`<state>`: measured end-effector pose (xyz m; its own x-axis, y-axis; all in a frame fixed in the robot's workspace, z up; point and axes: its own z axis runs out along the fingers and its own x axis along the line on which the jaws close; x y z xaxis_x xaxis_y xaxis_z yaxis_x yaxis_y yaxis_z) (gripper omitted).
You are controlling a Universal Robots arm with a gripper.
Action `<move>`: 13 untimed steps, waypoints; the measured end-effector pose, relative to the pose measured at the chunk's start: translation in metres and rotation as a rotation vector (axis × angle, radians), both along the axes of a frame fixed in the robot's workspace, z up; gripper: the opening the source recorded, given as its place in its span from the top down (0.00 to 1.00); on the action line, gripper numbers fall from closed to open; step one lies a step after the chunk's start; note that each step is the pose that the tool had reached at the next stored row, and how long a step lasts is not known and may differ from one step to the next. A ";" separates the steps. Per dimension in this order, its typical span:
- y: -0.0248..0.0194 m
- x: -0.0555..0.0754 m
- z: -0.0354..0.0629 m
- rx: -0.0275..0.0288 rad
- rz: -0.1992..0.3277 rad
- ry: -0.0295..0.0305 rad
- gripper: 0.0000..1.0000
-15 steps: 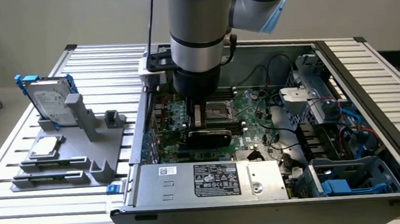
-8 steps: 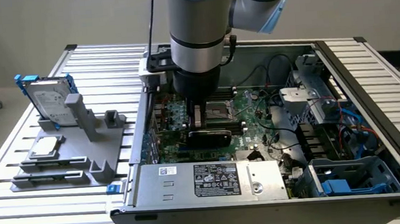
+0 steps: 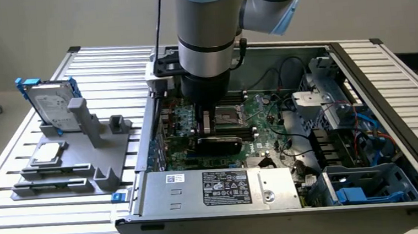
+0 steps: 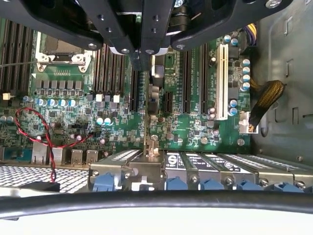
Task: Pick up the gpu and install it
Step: 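Press down on the gpu until it lock into place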
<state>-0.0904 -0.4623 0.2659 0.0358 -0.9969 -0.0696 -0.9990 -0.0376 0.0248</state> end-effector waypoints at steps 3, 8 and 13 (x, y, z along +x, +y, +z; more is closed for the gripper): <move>0.0002 0.000 0.0033 0.0012 0.000 -0.0007 0.89; 0.0000 0.000 0.0150 0.0001 0.000 0.0000 0.89; -0.0002 -0.003 0.0154 -0.0003 0.000 0.0137 0.89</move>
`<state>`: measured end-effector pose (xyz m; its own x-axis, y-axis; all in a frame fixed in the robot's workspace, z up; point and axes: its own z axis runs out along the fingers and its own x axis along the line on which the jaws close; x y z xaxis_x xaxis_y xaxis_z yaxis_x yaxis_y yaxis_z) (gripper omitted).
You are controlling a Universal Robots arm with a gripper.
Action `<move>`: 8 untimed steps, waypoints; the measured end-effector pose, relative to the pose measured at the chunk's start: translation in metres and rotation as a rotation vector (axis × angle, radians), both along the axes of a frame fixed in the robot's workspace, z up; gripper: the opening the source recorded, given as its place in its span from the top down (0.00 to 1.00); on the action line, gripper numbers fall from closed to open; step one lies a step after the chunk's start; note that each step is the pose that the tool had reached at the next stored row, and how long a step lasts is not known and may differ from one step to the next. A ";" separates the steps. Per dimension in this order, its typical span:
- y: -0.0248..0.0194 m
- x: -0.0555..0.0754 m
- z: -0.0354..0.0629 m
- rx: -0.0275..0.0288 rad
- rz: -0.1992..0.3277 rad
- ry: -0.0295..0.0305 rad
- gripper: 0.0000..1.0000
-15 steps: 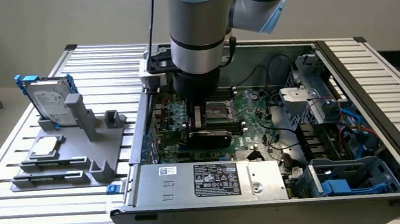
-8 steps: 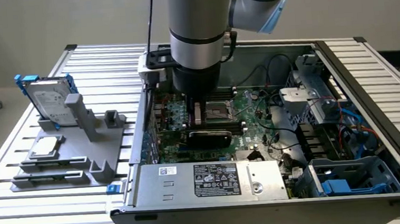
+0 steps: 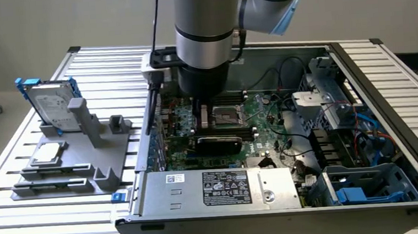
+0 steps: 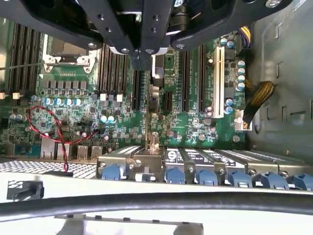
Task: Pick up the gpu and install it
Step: 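Press down on the gpu until it lock into place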
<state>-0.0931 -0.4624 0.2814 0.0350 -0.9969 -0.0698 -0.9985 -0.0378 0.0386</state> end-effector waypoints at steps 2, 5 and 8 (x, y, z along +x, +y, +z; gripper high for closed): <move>-0.0001 -0.001 0.0000 0.0001 0.000 0.0133 0.89; -0.0002 -0.003 0.0000 -0.0003 0.000 0.0358 0.89; -0.0003 -0.007 0.0001 -0.0022 0.000 0.0486 0.89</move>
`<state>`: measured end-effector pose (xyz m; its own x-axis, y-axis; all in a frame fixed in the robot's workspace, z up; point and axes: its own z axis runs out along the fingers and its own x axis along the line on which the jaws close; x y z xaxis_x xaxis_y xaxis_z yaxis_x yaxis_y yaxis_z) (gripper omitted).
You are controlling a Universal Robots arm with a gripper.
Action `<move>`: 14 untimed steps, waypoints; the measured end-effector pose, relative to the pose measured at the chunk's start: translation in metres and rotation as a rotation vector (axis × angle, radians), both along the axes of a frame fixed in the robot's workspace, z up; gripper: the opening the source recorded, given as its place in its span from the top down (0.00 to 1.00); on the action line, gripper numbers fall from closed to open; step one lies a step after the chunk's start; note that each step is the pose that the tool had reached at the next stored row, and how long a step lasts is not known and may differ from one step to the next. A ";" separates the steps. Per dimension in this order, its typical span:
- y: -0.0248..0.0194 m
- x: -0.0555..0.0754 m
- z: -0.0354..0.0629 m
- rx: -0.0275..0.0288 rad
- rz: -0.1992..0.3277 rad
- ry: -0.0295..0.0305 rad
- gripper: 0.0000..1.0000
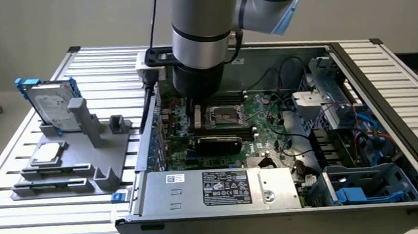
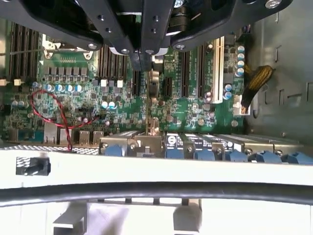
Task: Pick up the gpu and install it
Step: 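Press down on the gpu until it lock into place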
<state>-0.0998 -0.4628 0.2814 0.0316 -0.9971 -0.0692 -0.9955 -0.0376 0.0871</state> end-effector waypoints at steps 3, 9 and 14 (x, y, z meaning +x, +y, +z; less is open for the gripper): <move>0.0000 -0.006 0.0000 -0.0007 0.000 0.0059 0.89; -0.0001 -0.014 0.0011 -0.0070 0.000 0.0123 0.89; -0.0003 -0.020 0.0019 -0.0287 0.000 0.0124 0.89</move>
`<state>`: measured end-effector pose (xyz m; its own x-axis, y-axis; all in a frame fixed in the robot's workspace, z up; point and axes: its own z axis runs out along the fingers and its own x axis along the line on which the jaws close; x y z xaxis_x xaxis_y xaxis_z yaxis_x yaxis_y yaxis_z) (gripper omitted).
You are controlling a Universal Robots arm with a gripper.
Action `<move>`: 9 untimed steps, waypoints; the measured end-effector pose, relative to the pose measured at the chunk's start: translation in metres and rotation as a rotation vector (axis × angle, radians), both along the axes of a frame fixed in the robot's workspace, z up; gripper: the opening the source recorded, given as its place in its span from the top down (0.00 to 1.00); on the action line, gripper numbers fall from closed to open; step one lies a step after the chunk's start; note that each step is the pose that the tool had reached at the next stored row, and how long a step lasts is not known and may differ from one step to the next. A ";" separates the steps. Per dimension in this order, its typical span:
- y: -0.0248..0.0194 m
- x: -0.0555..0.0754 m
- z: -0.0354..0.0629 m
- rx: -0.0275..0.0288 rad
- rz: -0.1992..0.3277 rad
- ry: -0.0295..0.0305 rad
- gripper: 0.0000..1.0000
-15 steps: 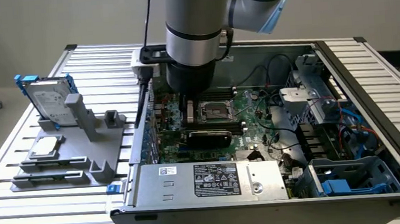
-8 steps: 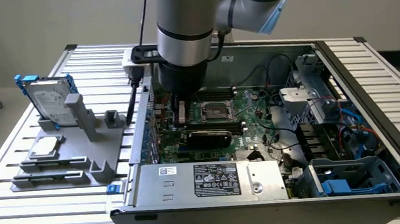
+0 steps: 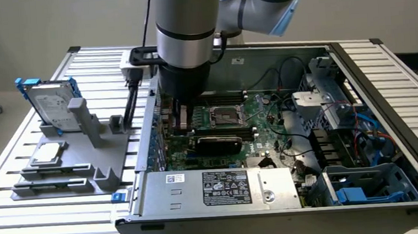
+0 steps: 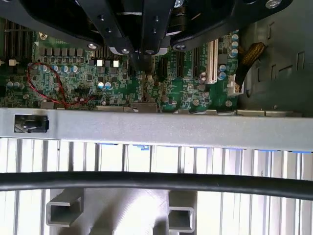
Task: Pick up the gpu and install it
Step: 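Press down on the gpu until it lock into place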
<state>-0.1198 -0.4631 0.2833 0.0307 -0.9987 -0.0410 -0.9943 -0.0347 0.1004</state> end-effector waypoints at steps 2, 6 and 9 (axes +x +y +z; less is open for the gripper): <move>-0.0001 -0.002 0.0005 -0.0072 0.000 0.0002 0.89; 0.0000 -0.006 0.0016 -0.0216 0.000 0.0002 0.89; 0.0000 -0.008 0.0030 -0.0280 0.000 0.0005 0.89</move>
